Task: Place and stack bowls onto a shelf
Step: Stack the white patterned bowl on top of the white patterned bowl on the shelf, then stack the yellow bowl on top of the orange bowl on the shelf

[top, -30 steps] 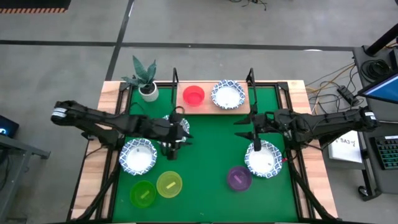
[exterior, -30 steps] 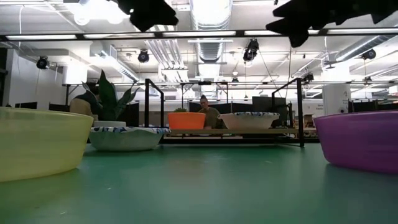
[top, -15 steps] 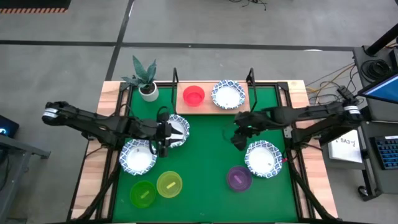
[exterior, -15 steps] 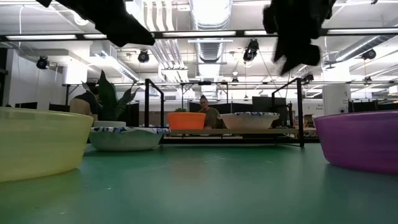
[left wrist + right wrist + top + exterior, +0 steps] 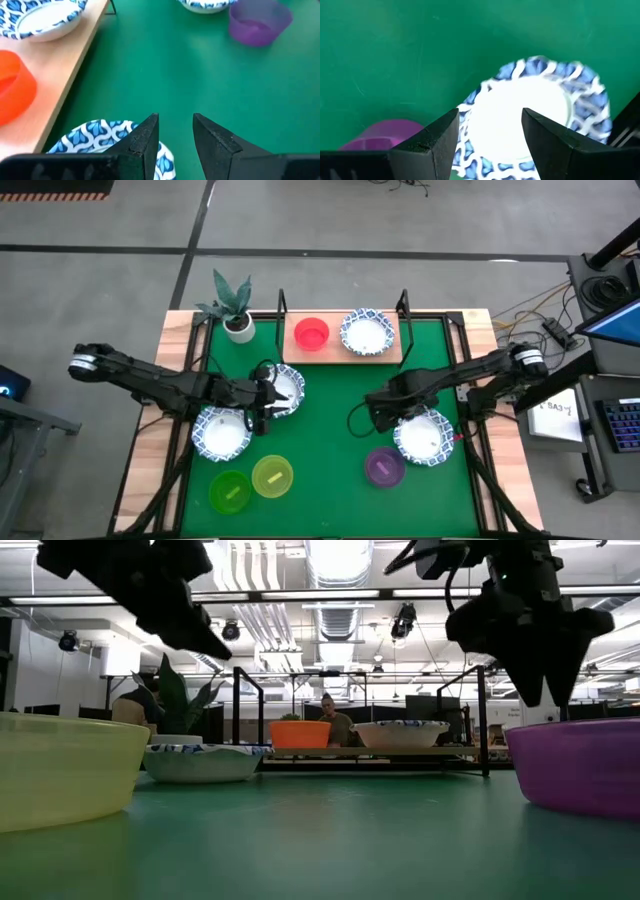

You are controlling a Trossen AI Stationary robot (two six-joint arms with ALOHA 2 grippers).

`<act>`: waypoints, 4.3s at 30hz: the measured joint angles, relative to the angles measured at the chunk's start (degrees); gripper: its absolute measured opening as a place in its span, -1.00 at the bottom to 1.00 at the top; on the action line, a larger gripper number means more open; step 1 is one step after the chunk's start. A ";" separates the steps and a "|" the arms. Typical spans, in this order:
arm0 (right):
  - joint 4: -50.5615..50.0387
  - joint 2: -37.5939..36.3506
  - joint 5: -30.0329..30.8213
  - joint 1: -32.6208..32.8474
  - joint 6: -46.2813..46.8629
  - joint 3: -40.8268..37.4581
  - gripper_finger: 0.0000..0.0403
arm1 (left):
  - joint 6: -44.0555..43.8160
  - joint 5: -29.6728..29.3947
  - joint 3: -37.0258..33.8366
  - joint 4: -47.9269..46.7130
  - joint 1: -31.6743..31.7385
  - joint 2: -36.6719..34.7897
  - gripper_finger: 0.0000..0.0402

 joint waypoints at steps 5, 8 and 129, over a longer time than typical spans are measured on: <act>1.87 2.31 -0.28 1.83 4.54 -0.01 0.02 | 0.11 -0.98 1.18 -0.18 0.33 -1.29 -0.49; 1.95 4.07 -0.29 2.19 5.78 -0.01 0.02 | 0.41 -0.94 1.36 -0.33 -0.09 -1.71 -0.49; 28.18 -3.00 14.61 -9.76 -74.90 10.11 -0.39 | -5.88 -0.82 0.79 0.54 -0.31 -2.01 -0.49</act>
